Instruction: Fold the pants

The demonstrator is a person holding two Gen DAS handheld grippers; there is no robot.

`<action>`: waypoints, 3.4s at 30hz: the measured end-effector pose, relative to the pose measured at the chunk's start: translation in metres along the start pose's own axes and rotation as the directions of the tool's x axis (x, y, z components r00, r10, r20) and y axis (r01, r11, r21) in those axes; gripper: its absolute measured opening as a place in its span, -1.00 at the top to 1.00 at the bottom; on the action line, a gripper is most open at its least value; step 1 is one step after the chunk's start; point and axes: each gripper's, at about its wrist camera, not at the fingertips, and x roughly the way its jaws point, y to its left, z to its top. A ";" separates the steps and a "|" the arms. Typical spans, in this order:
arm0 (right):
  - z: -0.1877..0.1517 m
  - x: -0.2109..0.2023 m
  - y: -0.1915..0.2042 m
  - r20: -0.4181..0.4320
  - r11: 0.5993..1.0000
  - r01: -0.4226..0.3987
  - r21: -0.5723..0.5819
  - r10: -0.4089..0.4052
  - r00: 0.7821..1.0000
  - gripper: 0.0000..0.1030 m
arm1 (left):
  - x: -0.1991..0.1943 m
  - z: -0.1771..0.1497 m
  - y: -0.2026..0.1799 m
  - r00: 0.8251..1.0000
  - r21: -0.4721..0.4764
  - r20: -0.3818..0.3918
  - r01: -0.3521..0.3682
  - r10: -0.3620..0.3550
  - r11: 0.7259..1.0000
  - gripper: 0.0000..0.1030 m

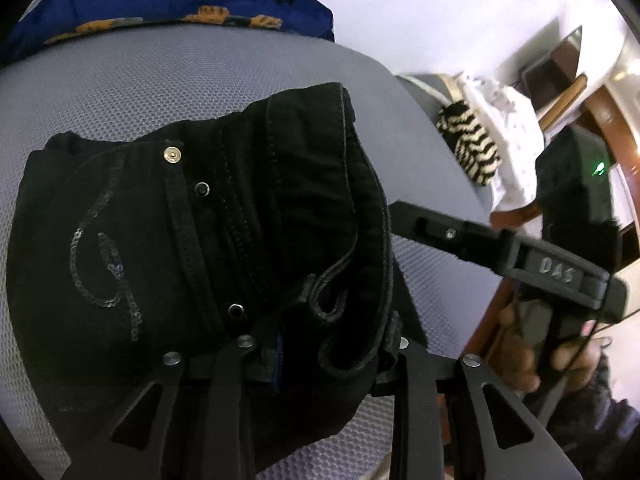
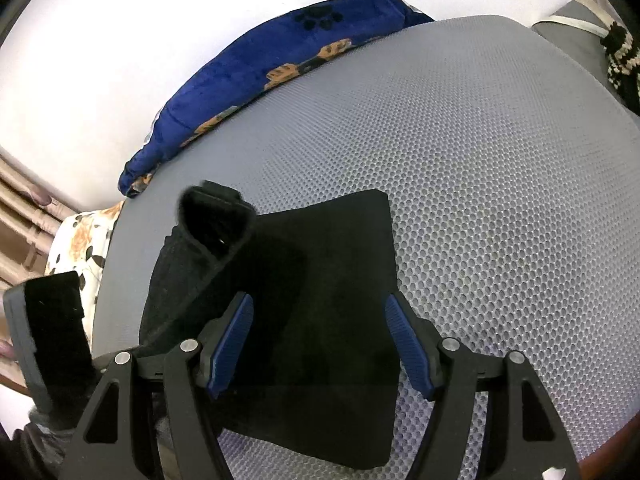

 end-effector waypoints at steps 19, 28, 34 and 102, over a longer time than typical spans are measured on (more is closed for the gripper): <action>0.015 -0.002 -0.009 -0.091 0.995 -0.095 0.010 0.096 0.991 -0.29 | -0.066 -0.004 -0.001 0.972 0.077 0.191 -0.155 0.138 0.985 -0.54; 0.017 0.033 -0.015 -0.174 0.976 -0.211 0.047 0.216 0.961 -0.21 | -0.098 -0.027 0.082 0.945 -0.116 0.180 -0.255 0.273 0.960 -0.54; 0.026 0.050 -0.019 -0.147 0.964 -0.264 0.032 0.266 0.953 -0.13 | -0.100 -0.041 0.101 0.944 -0.174 0.171 -0.254 0.283 0.952 -0.54; -0.041 -0.024 -0.031 -0.145 0.998 0.012 0.056 -0.004 0.989 0.82 | -0.025 -0.057 0.037 0.991 0.089 0.009 -0.136 0.136 0.987 -0.54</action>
